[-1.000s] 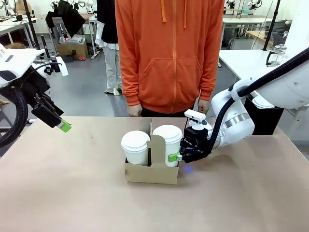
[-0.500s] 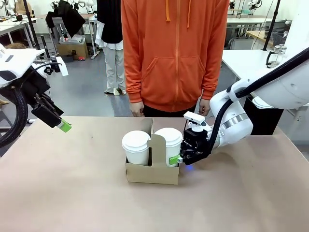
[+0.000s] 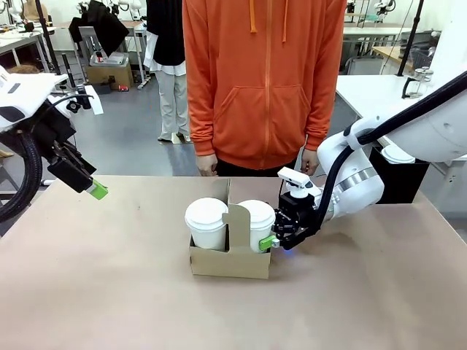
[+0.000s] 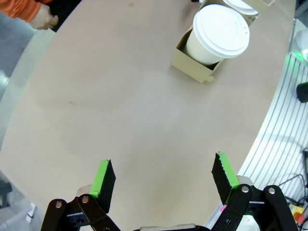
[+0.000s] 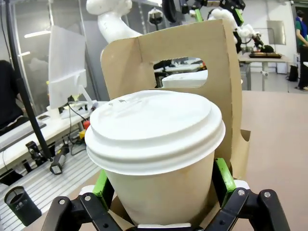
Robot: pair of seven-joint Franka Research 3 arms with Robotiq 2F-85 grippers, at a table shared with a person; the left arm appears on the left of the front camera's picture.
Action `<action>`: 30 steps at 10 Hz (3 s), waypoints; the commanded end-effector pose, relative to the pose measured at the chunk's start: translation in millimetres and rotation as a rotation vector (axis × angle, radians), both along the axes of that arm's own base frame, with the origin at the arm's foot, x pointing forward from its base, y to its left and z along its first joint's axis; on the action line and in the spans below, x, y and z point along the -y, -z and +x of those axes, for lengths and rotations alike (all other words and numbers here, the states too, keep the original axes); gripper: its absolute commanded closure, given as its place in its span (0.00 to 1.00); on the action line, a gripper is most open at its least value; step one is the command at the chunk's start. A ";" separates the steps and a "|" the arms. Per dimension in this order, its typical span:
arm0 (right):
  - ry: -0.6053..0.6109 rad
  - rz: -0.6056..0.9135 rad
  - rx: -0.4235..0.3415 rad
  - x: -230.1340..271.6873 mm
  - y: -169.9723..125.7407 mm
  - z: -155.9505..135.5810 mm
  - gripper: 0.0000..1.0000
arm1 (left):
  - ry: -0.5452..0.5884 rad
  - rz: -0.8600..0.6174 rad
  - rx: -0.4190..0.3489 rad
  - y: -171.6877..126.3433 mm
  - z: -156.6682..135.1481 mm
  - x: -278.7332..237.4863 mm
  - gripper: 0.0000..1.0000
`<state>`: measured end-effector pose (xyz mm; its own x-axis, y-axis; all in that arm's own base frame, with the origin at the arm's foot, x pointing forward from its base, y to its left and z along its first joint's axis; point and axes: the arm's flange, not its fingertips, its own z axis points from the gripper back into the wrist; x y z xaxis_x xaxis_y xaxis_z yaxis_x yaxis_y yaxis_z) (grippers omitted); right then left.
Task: Pour a drink into a cup and package it in a carrier.
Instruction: Insert the held 600 ml Paper Cup into the Cup Carrier.
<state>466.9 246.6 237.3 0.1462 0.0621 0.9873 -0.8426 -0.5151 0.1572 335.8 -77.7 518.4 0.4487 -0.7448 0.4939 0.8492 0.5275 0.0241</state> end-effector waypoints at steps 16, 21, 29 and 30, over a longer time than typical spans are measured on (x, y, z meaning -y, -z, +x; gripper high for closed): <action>0.897 -0.542 -0.052 229.0 -154.6 -126.5 0.00 | 0.001 -0.001 0.008 0.2 0.6 -0.1 0.00; 0.904 -0.513 -0.004 242.0 -172.0 -83.0 0.00 | 0.001 -0.001 0.008 0.2 0.6 -0.1 0.00; 0.904 -0.513 -0.004 242.0 -172.0 -83.0 0.00 | 0.001 -0.001 0.008 0.2 0.6 -0.1 0.00; 0.904 -0.513 -0.004 242.0 -172.0 -83.0 0.00 | 0.001 -0.001 0.008 0.2 0.6 -0.1 0.00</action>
<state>383.4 5.3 407.2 0.3609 0.3368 0.8696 -0.8771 0.4393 0.1939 336.0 -78.9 518.8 0.4473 -0.7472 0.4916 0.8495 0.5268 0.0278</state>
